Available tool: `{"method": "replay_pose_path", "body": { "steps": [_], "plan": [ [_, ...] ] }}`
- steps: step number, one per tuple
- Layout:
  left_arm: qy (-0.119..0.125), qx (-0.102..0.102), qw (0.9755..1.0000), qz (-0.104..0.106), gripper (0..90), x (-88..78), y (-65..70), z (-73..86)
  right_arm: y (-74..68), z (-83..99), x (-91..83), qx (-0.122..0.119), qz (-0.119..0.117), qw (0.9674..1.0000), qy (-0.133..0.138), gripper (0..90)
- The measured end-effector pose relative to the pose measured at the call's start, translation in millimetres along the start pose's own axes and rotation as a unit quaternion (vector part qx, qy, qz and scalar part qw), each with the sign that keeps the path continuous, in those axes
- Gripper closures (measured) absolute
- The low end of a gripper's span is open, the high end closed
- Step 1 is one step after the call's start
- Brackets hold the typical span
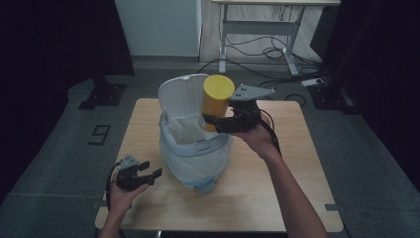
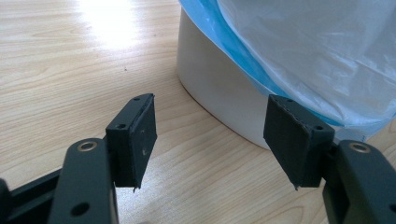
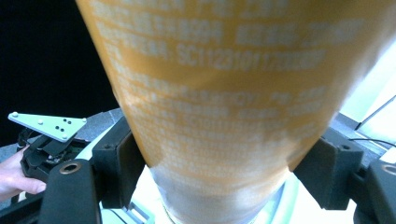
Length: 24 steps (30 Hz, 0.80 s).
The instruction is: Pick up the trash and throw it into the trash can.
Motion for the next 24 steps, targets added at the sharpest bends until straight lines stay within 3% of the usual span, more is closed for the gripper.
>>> {"method": "replay_pose_path", "body": {
  "steps": [20, 21, 24],
  "plan": [
    [-0.003, -0.004, 1.0000, -0.001, 34.7, 0.6, -2.1, 2.9, -6.2, 9.3, 35.7, 0.013, -0.022, 0.9996, -0.015, 23.4],
    [-0.004, -0.003, 1.0000, -0.001, 34.7, 0.6, -1.9, 3.2, -6.0, 12.6, 40.4, 0.011, -0.014, 0.9998, -0.012, 16.7],
    [-0.002, -0.004, 1.0000, -0.001, 34.7, 0.1, -2.0, 2.8, -6.7, 16.1, 43.8, 0.013, -0.015, 0.9996, -0.020, 12.4]
  ]
}}
Point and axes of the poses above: each handheld gripper's, and its own axes: x roughly forward along the jaws, z roughly out of its underside, y roughly to its right, the point moved 7 cm from there along x, roughly forward along the jaws, and after that the axes turned 13 degrees about y, right-handed, at the moved point
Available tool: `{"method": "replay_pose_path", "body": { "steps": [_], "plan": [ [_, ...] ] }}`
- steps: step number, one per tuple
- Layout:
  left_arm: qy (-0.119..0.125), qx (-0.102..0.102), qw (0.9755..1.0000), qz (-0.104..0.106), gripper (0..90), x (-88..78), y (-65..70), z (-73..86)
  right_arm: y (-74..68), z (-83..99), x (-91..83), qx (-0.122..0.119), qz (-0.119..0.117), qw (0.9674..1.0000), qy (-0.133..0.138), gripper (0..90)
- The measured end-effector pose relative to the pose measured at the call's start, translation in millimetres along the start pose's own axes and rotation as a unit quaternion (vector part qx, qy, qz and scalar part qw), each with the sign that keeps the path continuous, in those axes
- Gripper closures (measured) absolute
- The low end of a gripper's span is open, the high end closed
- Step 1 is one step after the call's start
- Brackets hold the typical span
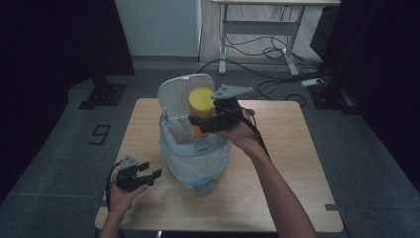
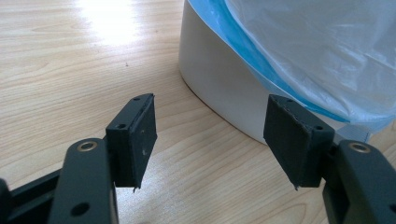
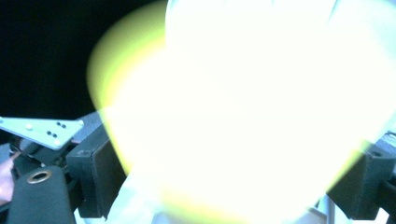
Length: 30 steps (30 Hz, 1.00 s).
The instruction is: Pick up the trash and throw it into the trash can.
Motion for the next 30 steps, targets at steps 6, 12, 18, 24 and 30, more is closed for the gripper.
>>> {"method": "replay_pose_path", "body": {
  "steps": [6, 12, 18, 24, 30],
  "plan": [
    [-0.001, 0.000, 1.0000, -0.001, 34.7, -0.6, -1.6, 0.6, 2.4, 8.3, -6.9, -0.011, 0.008, 0.9999, -0.008, 11.5],
    [-0.002, 0.000, 1.0000, -0.002, 34.7, -0.6, -1.1, 0.2, 7.1, 17.0, -29.2, -0.012, 0.012, 0.9999, -0.004, 13.4],
    [-0.005, 0.002, 1.0000, -0.003, 34.7, 1.5, 0.3, 1.4, 10.5, 28.3, -56.8, -0.011, 0.016, 0.9998, 0.001, 15.7],
    [-0.006, 0.004, 1.0000, -0.003, 34.7, 2.6, 2.3, 1.4, 14.5, 44.0, -89.5, 0.000, 0.028, 0.9995, 0.015, 18.4],
    [-0.009, 0.007, 0.9999, -0.002, 34.7, 4.0, 3.9, 1.9, 20.2, 65.4, -111.1, 0.009, 0.048, 0.9987, 0.015, 18.8]
  ]
}}
Point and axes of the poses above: each handheld gripper's, and its own axes: x roughly forward along the jaws, z roughly out of its underside, y roughly to its right, the point moved 7 cm from there along x, roughly forward along the jaws, and after that the axes turned 13 degrees about y, right-handed, at the moved point
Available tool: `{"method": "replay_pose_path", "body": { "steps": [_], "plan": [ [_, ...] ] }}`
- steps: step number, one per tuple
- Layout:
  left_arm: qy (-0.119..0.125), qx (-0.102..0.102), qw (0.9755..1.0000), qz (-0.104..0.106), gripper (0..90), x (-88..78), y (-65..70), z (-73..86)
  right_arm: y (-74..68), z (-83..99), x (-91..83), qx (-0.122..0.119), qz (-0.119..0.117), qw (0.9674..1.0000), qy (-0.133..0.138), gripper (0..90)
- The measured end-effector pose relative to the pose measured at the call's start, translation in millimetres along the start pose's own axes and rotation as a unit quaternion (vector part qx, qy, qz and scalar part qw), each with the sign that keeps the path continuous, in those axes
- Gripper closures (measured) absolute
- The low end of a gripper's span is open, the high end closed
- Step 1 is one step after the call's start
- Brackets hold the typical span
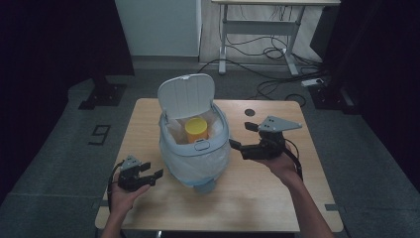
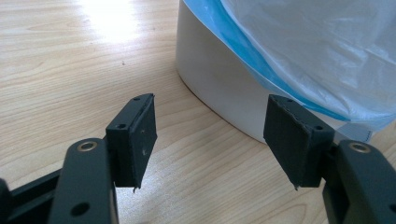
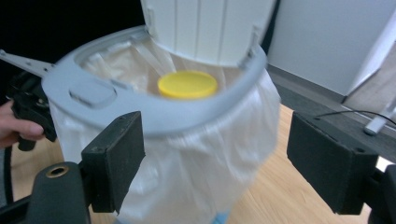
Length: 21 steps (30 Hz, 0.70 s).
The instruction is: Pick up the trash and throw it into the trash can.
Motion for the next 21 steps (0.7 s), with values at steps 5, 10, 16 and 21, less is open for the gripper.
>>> {"method": "replay_pose_path", "body": {
  "steps": [5, 10, 16, 21],
  "plan": [
    [0.000, 0.000, 1.0000, 0.000, 34.7, 0.1, 0.7, -0.1, 11.4, 25.1, -22.5, 0.013, 0.020, 0.9997, -0.002, 19.6],
    [-0.001, 0.000, 1.0000, 0.000, 34.7, 0.6, 0.9, 0.2, 20.3, 44.2, -36.9, 0.021, 0.034, 0.9992, -0.001, 20.5],
    [0.000, -0.001, 1.0000, -0.001, 34.7, 0.2, 1.1, -0.1, 27.0, 71.5, -53.8, 0.026, 0.055, 0.9981, -0.007, 21.0],
    [-0.001, -0.001, 1.0000, -0.002, 34.7, 0.0, 0.0, 0.8, 28.2, 104.7, -66.6, 0.038, 0.065, 0.9970, -0.020, 21.3]
  ]
}}
Point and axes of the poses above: each handheld gripper's, and its own axes: x roughly forward along the jaws, z roughly out of its underside, y roughly to its right, the point moved 7 cm from there along x, roughly forward along the jaws, and after that the axes turned 13 degrees about y, right-handed, at the moved point
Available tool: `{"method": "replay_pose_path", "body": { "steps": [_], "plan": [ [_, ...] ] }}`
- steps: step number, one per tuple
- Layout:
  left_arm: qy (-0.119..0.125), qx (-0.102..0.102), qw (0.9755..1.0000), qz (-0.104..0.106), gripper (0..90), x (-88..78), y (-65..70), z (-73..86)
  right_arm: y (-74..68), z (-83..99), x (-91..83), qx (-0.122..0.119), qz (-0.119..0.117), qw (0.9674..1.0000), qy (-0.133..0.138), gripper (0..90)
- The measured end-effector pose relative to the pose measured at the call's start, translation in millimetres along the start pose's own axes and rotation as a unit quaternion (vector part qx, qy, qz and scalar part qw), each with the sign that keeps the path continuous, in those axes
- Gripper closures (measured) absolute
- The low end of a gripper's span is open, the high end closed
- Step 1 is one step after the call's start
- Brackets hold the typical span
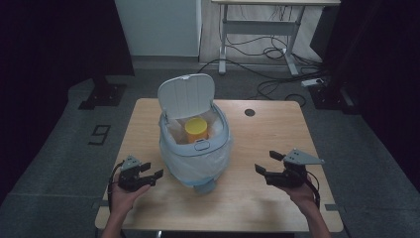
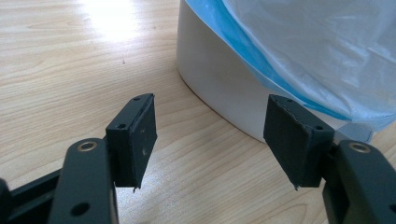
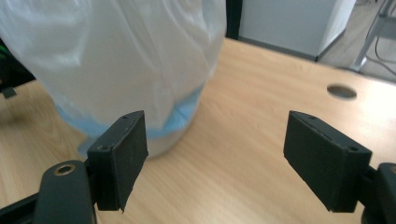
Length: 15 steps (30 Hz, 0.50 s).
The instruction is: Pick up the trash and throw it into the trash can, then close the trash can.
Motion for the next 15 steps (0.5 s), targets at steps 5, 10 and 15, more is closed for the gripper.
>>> {"method": "replay_pose_path", "body": {
  "steps": [5, 10, 15],
  "plan": [
    [0.001, 0.000, 1.0000, -0.002, 34.7, -0.7, -0.2, -0.3, 4.9, 20.5, -7.2, 0.013, 0.008, 0.9999, -0.008, 21.7],
    [0.005, -0.010, 0.9999, -0.001, 34.7, -2.4, -0.8, -1.3, 7.5, 28.4, -10.5, 0.012, 0.013, 0.9998, -0.013, 21.9],
    [0.015, -0.023, 0.9996, 0.003, 34.3, -5.2, -0.2, -6.5, 9.4, 30.5, -13.6, 0.014, 0.016, 0.9997, -0.012, 22.0]
  ]
}}
Point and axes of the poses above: each handheld gripper's, and its own axes: x roughly forward along the jaws, z roughly out of its underside, y roughly to its right, the point moved 7 cm from there along x, roughly forward along the jaws, and after that the axes turned 13 degrees about y, right-handed, at the moved point
